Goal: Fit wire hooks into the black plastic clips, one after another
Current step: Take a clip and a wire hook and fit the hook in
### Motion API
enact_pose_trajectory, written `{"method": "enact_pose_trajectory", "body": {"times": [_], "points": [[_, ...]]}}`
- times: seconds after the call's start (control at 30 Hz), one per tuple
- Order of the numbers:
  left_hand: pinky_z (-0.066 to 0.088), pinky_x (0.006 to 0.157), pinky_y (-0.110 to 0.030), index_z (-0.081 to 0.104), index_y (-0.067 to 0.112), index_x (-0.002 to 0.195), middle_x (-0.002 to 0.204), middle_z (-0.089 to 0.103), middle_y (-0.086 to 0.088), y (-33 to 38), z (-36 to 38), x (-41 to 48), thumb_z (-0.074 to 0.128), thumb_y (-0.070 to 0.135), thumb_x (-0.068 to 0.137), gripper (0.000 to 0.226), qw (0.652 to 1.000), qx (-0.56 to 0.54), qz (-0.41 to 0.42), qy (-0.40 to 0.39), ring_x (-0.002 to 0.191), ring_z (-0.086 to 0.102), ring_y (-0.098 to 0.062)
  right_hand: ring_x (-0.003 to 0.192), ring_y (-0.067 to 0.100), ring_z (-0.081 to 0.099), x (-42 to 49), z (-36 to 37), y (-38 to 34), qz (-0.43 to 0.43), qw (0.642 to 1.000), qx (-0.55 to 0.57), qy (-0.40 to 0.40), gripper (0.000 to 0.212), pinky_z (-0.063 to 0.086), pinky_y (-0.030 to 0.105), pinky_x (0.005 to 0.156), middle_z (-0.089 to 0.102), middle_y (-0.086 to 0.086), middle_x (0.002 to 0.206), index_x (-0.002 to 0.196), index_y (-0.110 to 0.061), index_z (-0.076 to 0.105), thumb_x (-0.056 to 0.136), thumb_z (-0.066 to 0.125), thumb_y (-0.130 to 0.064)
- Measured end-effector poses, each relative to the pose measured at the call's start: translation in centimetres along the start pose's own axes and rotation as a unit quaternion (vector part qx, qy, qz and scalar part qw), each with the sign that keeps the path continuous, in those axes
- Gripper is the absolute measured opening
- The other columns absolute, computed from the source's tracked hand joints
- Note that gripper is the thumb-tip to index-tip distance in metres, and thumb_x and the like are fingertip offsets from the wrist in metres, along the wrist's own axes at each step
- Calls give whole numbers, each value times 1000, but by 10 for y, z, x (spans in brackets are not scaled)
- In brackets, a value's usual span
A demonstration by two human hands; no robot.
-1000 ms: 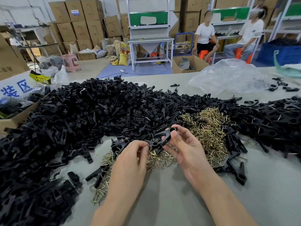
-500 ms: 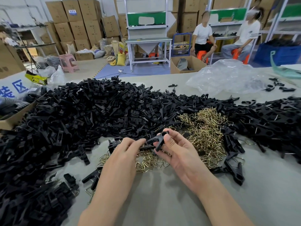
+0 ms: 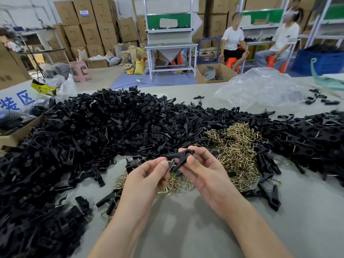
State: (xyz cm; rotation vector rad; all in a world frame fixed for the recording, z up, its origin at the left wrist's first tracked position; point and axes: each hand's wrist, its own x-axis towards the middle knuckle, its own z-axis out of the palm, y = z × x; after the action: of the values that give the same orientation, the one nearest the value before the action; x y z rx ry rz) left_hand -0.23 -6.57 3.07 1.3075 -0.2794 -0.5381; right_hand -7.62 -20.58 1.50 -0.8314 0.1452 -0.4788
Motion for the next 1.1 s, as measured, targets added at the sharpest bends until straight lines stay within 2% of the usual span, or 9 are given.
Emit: {"method": "enact_pose_trajectory", "body": {"times": [0.17,0.27,0.47,0.63,0.73,0.83,0.93,1.0,1.1], "points": [[52,54,-18,81,15,75,67,65,-5,3,1,1,74,23,70,12,996,-71,-56,-12,57,59,-8,101,24,72,0,1,3,-11,999,-42,-13,21,58,27,85,74,10,104,86,-21,77,76,71,-4],[53,54,-18,80,11,74,66,63,-4,3,2,1,73,19,72,11,991,-100,-82,-26,55,58,-8,103,24,72,0,1,3,-16,999,-49,-11,20,58,28,86,73,13,107,86,-21,77,76,71,-5],[53,52,-18,79,9,71,67,63,-4,6,4,-1,72,12,75,9,980,-145,-125,-46,55,57,-7,100,22,73,-1,1,1,-20,998,-53,-21,22,57,28,87,74,8,101,88,-23,77,79,70,-5],[53,51,-18,79,8,67,65,64,-3,4,7,-3,72,12,76,12,979,-145,-142,-35,54,56,-8,104,21,71,-2,0,0,-24,995,-86,-35,26,55,27,91,73,3,99,100,-24,77,75,78,-18],[53,52,-19,79,9,69,65,63,-4,5,6,-2,72,11,79,12,974,-158,-152,-51,55,56,-8,110,21,69,-3,-1,-2,-19,993,-108,-46,35,54,27,95,75,2,105,112,-23,77,78,77,-21],[55,55,-20,78,8,70,69,63,-4,7,2,-3,76,13,76,8,957,-201,-193,-84,57,59,-9,105,19,70,-3,0,-3,-17,992,-114,-51,34,54,26,94,75,3,101,107,-23,79,74,86,-27],[56,55,-22,76,1,75,73,62,-9,8,1,-5,81,13,68,14,923,-276,-243,-112,59,60,-12,100,18,69,-4,-1,-4,-15,992,-104,-69,49,54,26,93,75,3,98,104,-22,79,60,95,-38],[57,57,-23,77,-2,81,81,64,-13,7,3,-6,81,16,69,23,914,-293,-247,-131,62,61,-13,96,18,70,-5,-2,-5,-10,992,-99,-81,50,55,26,90,74,4,97,104,-21,79,60,96,-37],[57,59,-24,79,2,84,84,67,-12,4,6,-9,79,27,72,28,924,-268,-232,-146,66,63,-13,91,19,69,-6,-2,-6,-3,992,-89,-86,40,56,26,86,73,6,96,104,-19,78,67,91,-28]]}}
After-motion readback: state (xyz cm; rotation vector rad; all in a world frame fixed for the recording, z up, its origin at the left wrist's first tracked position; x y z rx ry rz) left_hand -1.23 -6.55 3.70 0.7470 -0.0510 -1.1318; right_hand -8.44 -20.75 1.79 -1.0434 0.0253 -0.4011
